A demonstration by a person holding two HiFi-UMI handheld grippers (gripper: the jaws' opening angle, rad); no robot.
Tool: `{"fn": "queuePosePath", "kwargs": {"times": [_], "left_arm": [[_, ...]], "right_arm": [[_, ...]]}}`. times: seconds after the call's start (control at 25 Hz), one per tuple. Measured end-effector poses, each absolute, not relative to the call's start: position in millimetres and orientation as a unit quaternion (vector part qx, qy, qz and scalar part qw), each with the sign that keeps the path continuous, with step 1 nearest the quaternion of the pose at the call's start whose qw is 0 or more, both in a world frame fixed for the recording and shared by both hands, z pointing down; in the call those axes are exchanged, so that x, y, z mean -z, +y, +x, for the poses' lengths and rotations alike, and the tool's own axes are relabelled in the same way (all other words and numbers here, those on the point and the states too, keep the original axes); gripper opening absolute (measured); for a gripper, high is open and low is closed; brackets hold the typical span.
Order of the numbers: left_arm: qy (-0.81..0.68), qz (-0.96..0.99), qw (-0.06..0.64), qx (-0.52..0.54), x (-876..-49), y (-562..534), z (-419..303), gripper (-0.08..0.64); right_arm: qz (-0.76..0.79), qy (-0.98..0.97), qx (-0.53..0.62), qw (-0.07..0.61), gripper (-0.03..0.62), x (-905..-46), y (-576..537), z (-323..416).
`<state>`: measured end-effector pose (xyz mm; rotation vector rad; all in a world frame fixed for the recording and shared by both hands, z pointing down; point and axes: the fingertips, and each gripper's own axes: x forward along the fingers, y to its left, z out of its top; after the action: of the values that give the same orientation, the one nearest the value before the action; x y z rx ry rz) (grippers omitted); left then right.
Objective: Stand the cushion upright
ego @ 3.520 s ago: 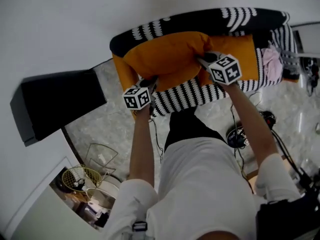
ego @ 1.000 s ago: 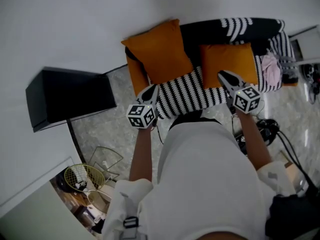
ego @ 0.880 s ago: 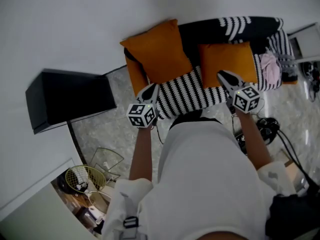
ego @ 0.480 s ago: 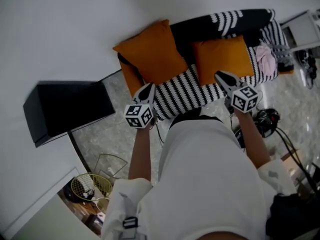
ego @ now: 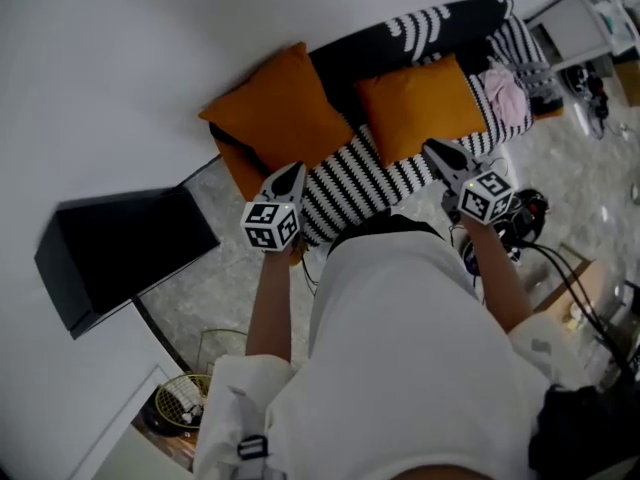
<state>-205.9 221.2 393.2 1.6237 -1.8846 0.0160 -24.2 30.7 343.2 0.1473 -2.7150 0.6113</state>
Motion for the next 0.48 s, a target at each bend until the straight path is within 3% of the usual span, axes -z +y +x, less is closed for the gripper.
{"fn": "queuePosePath", "kwargs": {"times": [0.48], "left_arm": [[-0.689, 0.651, 0.318, -0.002, -392, 200, -186, 0.002]], "right_arm": [[0.105, -0.962, -0.206, 0.147, 0.074, -331, 6, 5]]}}
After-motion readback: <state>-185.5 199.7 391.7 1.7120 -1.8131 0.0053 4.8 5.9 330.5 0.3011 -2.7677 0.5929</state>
